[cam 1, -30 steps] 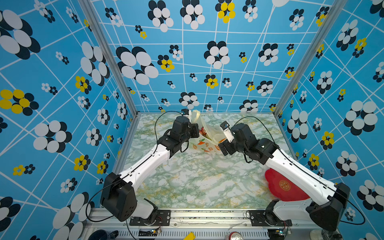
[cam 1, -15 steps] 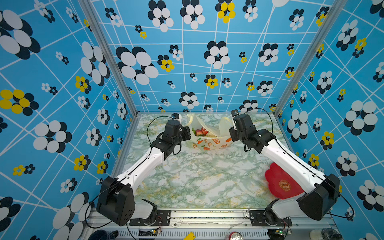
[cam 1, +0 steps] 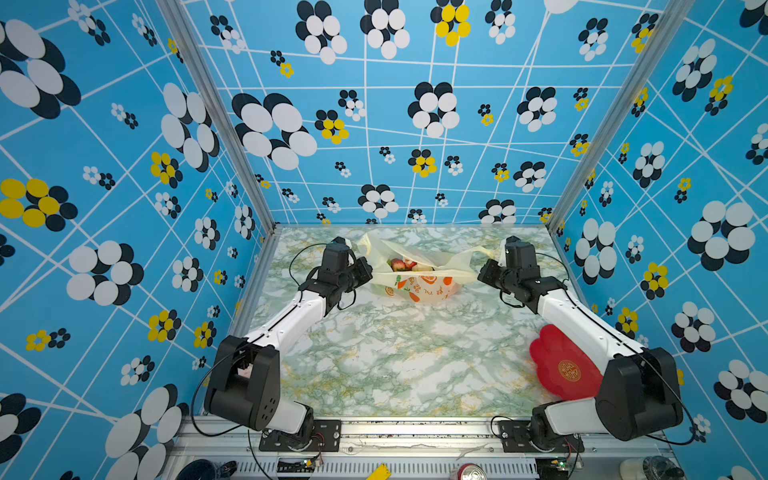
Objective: Take fruits out of the plastic bag
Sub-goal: Spread open the plastic bag at the top-center of the table.
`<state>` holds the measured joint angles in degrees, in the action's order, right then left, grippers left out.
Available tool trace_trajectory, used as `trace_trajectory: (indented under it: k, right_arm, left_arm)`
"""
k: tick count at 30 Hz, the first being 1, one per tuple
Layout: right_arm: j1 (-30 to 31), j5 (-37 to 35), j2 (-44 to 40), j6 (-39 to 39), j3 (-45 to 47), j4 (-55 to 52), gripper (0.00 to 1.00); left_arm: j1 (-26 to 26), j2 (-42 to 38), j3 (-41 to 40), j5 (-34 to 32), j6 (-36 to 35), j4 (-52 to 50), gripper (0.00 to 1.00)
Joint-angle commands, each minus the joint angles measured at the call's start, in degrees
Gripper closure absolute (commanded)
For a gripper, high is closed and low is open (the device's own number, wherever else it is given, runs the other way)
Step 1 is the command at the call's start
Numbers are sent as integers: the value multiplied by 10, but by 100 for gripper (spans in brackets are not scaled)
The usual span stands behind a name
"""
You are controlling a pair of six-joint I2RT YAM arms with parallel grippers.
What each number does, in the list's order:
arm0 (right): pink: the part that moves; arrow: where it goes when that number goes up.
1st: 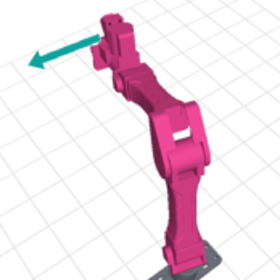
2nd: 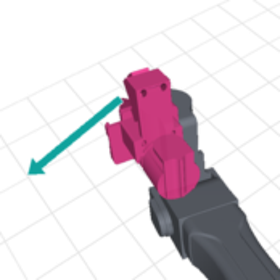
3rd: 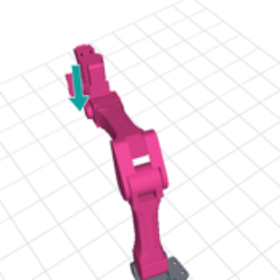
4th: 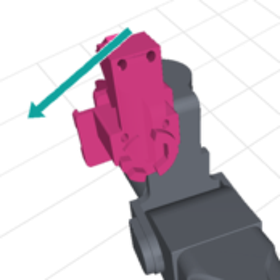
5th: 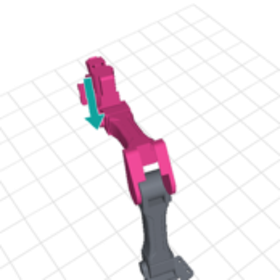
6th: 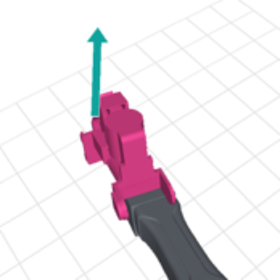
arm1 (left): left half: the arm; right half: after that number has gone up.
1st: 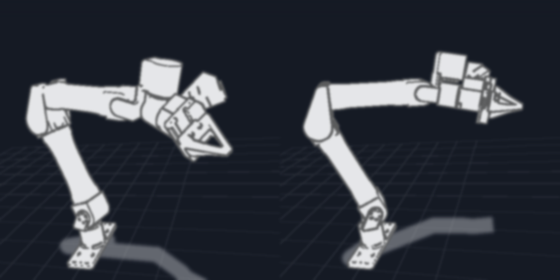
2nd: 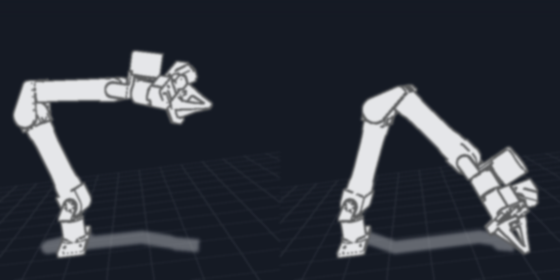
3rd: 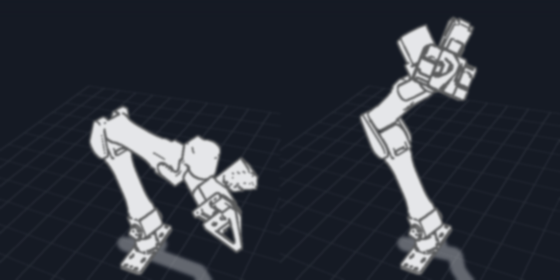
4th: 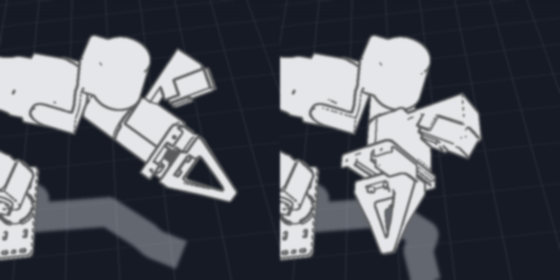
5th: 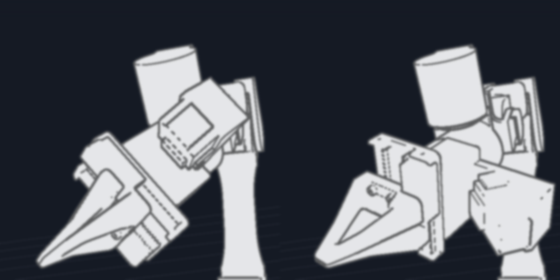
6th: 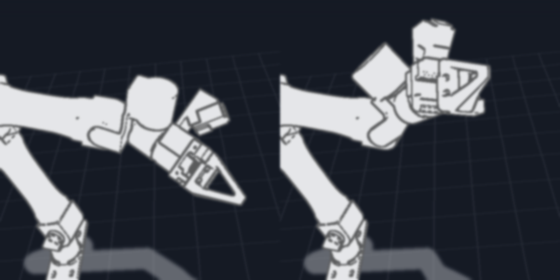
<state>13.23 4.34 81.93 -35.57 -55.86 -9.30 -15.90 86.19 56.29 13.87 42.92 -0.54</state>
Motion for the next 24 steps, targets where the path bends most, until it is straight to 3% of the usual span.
trace_trajectory:
  k: [1, 7, 12, 16, 20, 24]
  right_arm:
    - [-14, 52, 29, -111, 42, 111, 100]
    - [-13, 67, 36, -122, 65, 134, 100]
    - [-13, 63, 13, -96, 66, 113, 100]
    - [-2, 63, 7, -79, 66, 111, 100]
    - [16, 53, 7, -64, 60, 107, 100]
    - [33, 43, 11, -53, 52, 101, 100]
  left_arm:
    - [28, 36, -8, -14, 23, -39, 96]
    - [31, 45, 12, -26, 11, -109, 86]
    - [27, -7, -6, -63, 0, -142, 47]
    - [13, -73, -19, -106, -24, -171, 26]
    - [-5, -149, -19, -160, -52, -206, 14]
    - [-17, -196, 14, -191, -88, -259, 10]
